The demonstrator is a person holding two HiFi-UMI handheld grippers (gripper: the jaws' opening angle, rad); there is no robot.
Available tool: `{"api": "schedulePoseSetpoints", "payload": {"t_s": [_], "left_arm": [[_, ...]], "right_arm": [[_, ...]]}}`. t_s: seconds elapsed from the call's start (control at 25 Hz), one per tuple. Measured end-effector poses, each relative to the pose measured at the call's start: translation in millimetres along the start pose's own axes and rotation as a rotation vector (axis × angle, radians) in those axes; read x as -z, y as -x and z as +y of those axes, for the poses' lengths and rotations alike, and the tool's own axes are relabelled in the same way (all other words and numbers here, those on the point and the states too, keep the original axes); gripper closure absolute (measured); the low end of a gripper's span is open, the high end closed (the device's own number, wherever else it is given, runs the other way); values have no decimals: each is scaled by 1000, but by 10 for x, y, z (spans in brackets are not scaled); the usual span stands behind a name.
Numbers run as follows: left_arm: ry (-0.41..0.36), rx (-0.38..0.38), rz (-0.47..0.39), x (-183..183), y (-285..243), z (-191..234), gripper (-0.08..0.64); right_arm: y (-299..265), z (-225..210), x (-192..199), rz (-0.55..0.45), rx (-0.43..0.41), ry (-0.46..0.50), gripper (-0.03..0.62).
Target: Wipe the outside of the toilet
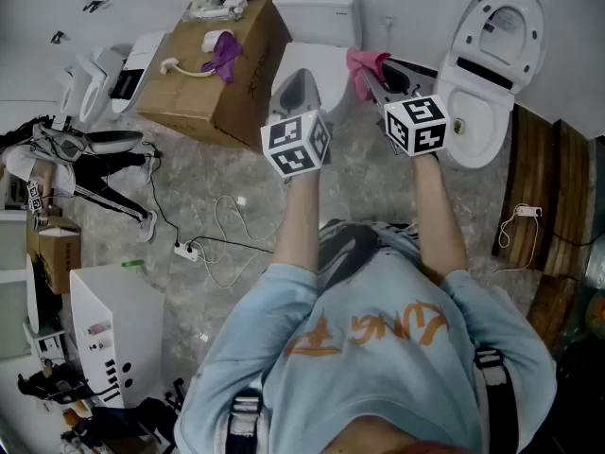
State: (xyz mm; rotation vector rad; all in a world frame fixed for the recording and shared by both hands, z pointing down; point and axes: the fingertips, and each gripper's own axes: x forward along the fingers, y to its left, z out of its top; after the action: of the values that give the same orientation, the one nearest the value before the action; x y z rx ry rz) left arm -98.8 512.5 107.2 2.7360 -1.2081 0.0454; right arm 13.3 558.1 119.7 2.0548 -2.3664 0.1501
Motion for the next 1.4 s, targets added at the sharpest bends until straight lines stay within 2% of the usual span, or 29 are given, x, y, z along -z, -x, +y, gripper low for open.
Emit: {"api": "schedulePoseSetpoints", "payload": {"t_s": [0.16,0.36,0.68,0.92,1.12,1.4], "left_arm": [[11,2,6,40,-1,-25,534],[18,0,7,58,-3,-71,534],[19,-77,-3,34,62,94,534],[34,-125,2,83,142,342,534],[45,-155,-6,79,120,591,534],[56,-152,-17,35,-264,944,534]], "right_arm": [[51,-31,-40,-15,0,5,503],[122,-156,-82,-47,43,-46,503],[248,-576,-102,-65,149,-139,502],[206,-658,-13,-64,159,-195,502],[55,-675,-14,-66,144,-201,502],[-246,-974,-118,-100,201,-204,502]]}}
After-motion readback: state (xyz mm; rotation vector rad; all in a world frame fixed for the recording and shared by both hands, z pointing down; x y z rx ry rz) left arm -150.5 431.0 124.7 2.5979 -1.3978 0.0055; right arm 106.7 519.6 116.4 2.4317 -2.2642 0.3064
